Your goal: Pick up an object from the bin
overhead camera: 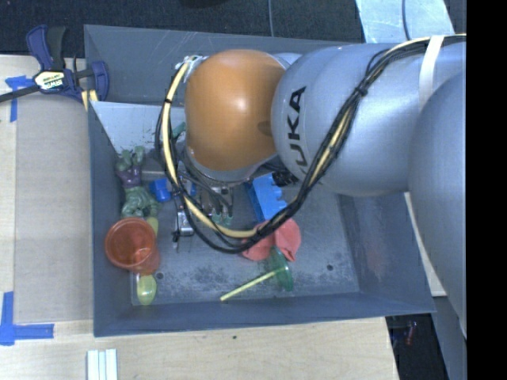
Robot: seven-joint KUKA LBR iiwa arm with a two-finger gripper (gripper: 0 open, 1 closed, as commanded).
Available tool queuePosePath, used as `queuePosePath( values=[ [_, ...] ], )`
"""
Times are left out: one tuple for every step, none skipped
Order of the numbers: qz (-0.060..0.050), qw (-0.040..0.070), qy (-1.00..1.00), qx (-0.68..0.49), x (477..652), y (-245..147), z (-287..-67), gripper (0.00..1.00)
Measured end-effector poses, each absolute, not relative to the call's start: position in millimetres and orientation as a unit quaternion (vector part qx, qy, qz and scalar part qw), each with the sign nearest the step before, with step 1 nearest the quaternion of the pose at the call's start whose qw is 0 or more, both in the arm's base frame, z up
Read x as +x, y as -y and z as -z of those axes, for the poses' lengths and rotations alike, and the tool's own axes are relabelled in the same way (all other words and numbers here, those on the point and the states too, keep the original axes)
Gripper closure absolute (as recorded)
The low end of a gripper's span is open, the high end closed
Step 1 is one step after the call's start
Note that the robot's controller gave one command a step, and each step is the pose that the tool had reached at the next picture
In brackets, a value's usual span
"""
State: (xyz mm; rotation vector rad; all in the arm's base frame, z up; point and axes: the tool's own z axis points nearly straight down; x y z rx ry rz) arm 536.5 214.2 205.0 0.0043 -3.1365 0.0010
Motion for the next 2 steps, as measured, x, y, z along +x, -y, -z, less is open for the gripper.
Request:
queuePosePath(
  values=[
    [0.001,-0.001,1.0,0.001,538.2,-213.5,-208.8,0.0],
    [0.0,0.0,0.999,0.034,527.8,-168.3,-250.2,0.0]
  ],
)
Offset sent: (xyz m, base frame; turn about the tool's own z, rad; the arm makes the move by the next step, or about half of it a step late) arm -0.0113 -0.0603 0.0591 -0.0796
